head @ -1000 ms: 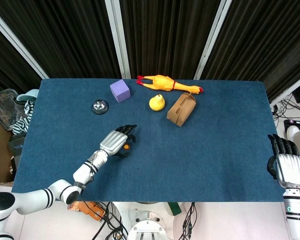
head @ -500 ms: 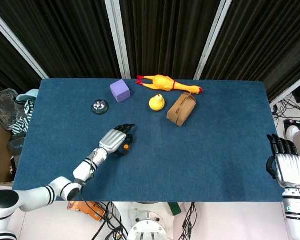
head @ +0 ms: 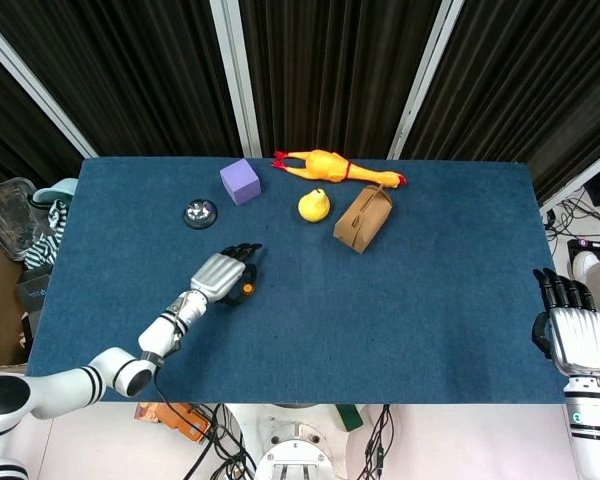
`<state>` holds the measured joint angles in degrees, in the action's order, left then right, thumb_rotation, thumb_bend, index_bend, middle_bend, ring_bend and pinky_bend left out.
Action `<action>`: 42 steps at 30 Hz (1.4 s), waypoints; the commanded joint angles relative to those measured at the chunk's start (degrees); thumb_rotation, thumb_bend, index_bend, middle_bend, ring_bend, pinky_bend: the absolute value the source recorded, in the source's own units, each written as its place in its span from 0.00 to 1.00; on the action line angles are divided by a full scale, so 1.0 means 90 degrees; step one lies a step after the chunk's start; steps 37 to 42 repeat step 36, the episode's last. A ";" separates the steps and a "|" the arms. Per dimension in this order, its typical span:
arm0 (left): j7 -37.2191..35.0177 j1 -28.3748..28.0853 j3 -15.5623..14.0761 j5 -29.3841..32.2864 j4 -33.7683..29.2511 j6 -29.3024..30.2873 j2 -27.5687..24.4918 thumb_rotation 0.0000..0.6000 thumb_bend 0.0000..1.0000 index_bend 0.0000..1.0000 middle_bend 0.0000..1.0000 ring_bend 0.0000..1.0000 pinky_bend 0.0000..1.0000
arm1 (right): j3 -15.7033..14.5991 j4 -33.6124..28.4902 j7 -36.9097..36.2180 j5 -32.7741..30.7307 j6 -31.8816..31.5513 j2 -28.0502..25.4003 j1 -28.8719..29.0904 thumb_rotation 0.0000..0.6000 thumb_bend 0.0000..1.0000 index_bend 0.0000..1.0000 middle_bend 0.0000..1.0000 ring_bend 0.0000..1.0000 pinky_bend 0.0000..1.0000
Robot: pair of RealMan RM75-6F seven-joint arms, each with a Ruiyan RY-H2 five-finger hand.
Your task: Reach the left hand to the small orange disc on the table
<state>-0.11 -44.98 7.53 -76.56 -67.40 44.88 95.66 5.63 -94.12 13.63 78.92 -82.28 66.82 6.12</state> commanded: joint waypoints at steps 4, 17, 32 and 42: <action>0.0283 -0.0042 0.0077 0.0099 -0.0395 0.0071 -0.0340 1.00 0.33 0.54 0.03 0.00 0.14 | 0.0004 -0.0001 0.0012 0.0005 -0.0019 0.0003 -0.0002 1.00 0.92 0.14 0.15 0.17 0.16; 0.2641 -0.0521 0.0723 0.1431 -0.2891 0.0093 -0.2638 1.00 0.33 0.54 0.03 0.00 0.15 | -0.0004 -0.0014 -0.0033 0.0013 -0.0010 -0.0014 -0.0004 1.00 0.92 0.14 0.15 0.17 0.16; 0.4403 -0.1246 0.0936 0.3242 -0.4413 0.0501 -0.4480 1.00 0.33 0.54 0.03 0.00 0.16 | -0.0012 -0.0037 -0.0005 0.0028 -0.0038 -0.0008 -0.0015 1.00 0.92 0.14 0.15 0.17 0.16; 0.4434 -0.1317 0.0870 0.3416 -0.4565 0.0592 -0.4651 1.00 0.33 0.54 0.03 0.00 0.16 | 0.0000 -0.0036 -0.0014 0.0012 -0.0042 -0.0005 -0.0016 1.00 0.92 0.14 0.15 0.17 0.16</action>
